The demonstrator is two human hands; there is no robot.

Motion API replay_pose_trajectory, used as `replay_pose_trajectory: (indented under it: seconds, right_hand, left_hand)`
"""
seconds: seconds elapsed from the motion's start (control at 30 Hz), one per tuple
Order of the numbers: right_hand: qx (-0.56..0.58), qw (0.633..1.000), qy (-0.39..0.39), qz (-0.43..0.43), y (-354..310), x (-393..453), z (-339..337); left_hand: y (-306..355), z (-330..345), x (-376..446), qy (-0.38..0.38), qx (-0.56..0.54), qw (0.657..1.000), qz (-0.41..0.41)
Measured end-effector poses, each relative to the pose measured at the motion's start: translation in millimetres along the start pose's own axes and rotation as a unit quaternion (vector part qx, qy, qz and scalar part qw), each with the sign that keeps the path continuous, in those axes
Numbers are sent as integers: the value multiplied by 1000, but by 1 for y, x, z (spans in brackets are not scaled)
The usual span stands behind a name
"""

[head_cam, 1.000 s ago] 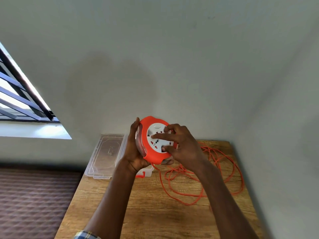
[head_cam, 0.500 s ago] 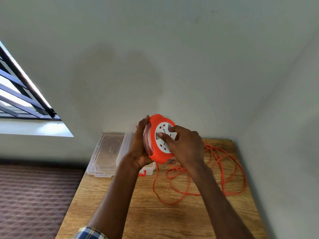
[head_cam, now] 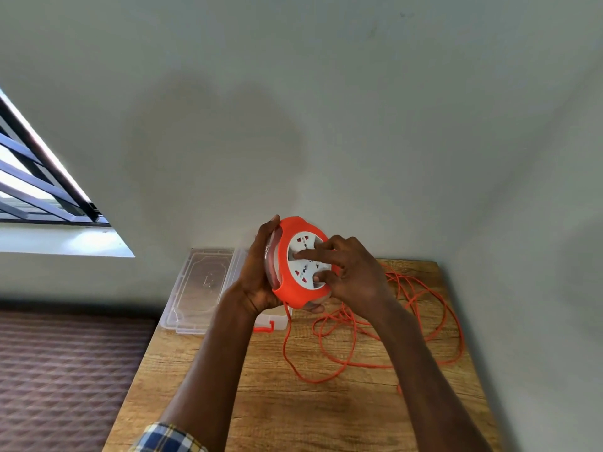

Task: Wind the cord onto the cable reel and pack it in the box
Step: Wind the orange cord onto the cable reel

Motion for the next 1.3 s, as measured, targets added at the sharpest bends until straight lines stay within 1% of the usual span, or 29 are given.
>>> replay_pose_trajectory:
  seconds: [0.07, 0.17, 0.23, 0.3, 0.37, 0.43, 0.5, 0.6, 0.7, 0.77, 0.87, 0.93, 1.03, 1.1, 1.17, 1.2, 1.3]
  right_hand:
    - [10, 998, 36, 49, 3, -3, -2]
    - [12, 985, 114, 126, 6, -9, -2]
    - [-14, 984, 119, 132, 4, -8, 0]
    - [-9, 986, 122, 116, 3, -9, -5]
    - [8, 991, 108, 77, 2, -9, -9]
    - [23, 998, 56, 21, 0, -7, -4]
    - [19, 1000, 13, -11, -3, -7, 2]
    - [22, 999, -2, -49, -9, -7, 4]
    - [57, 996, -26, -64, -10, -7, 3]
    - [69, 995, -27, -70, -9, -6, -1]
    - [59, 997, -22, -54, -3, -6, 3]
    - [30, 998, -22, -43, 1, -6, 8]
    - [0, 1000, 10, -12, 6, -6, 7]
    - [30, 996, 51, 62, 11, -9, 2]
    - [63, 983, 122, 122, 15, -14, -3]
    - [60, 978, 147, 132, 13, -15, -6]
    - [17, 983, 152, 97, 5, -12, -15]
  left_hand:
    - [0, 1, 2, 4, 4, 1000, 8]
    - [0, 5, 3, 12, 22, 1000, 15]
    - [-1, 5, 4, 21, 28, 999, 17]
    - [-3, 2, 3, 25, 27, 999, 18]
    - [-2, -1, 3, 23, 29, 999, 19]
    - [1, -3, 5, 12, 21, 1000, 18]
    - [2, -5, 5, 2, 9, 1000, 14]
    - [0, -8, 5, -9, 7, 1000, 3]
    - [-2, -7, 4, -16, 11, 1000, 0]
    - [-4, -9, 4, -14, 15, 1000, 1]
    - [-4, -9, 4, -14, 8, 1000, -5]
    - [-2, -8, 4, -11, 6, 1000, -9]
    - [-3, -9, 4, 5, 7, 1000, -11]
    - [-3, -6, 4, 7, 13, 1000, -6]
    - [-4, 1, 3, 7, 21, 1000, -5]
    - [-6, 5, 2, 7, 25, 1000, -8]
    - [-7, 12, 1, 10, 35, 999, -1]
Point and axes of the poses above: each hand's wrist, its own x-axis towards the middle knuckle, its own z-axis out of the palm, y = z × x, the point moved 8 cm from there along x, towards the middle knuckle, and after that the axes turned 4 degrees about -y, right-handed, at the moved point
